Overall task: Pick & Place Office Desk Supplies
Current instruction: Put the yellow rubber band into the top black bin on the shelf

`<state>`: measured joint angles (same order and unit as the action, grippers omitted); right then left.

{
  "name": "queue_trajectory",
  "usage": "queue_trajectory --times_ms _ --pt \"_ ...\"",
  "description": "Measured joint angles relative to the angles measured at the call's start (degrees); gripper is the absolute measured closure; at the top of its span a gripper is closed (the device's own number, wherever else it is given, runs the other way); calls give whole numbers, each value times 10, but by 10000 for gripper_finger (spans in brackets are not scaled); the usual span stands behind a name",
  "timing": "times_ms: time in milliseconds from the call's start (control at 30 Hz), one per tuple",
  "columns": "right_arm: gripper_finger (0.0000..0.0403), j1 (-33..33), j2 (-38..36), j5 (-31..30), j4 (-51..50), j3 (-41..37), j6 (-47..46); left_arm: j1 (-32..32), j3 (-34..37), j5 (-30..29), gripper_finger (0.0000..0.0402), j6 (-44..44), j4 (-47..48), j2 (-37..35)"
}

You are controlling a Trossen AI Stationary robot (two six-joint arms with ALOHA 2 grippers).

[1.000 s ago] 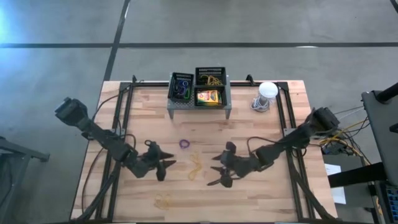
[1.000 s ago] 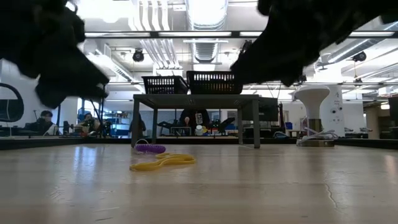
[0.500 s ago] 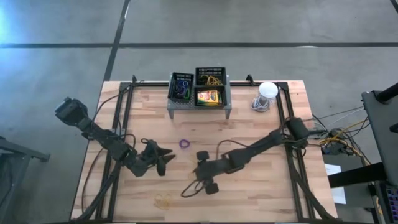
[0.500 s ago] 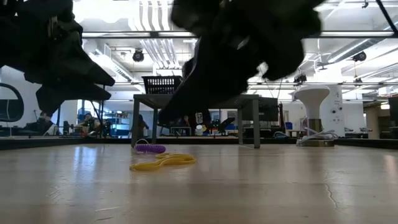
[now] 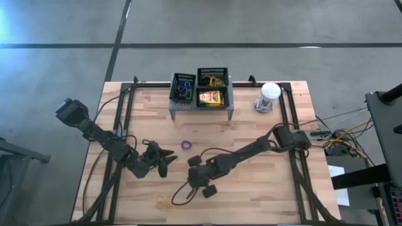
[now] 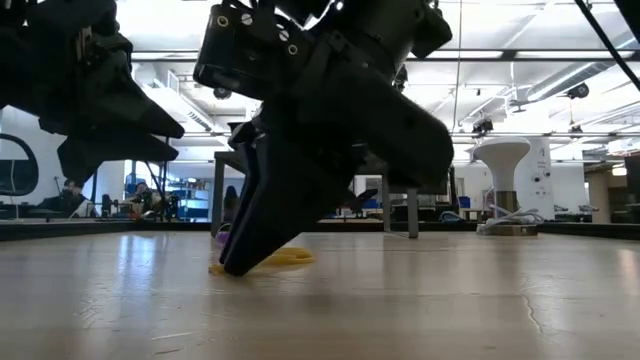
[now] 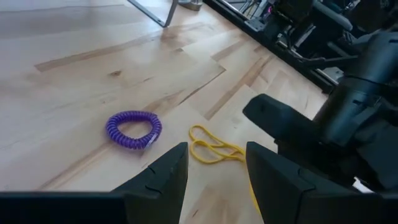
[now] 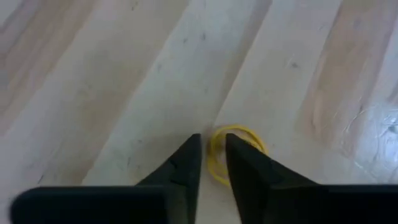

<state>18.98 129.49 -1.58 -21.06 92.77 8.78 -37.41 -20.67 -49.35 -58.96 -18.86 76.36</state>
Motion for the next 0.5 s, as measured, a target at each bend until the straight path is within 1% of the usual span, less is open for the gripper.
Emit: queue_trajectory --times_ms 100,133,267,500 --pt "381 0 -6 12 -7 -1 -6 0 0 0 235 0 0 0" --pt "387 -1 -10 14 -17 -2 -7 0 0 0 235 0 -2 0" --pt "394 0 -25 14 -45 -2 -20 0 1 0 235 0 -2 0" --pt "394 10 -66 -2 -41 -10 -41 0 0 -2 235 0 -4 0"
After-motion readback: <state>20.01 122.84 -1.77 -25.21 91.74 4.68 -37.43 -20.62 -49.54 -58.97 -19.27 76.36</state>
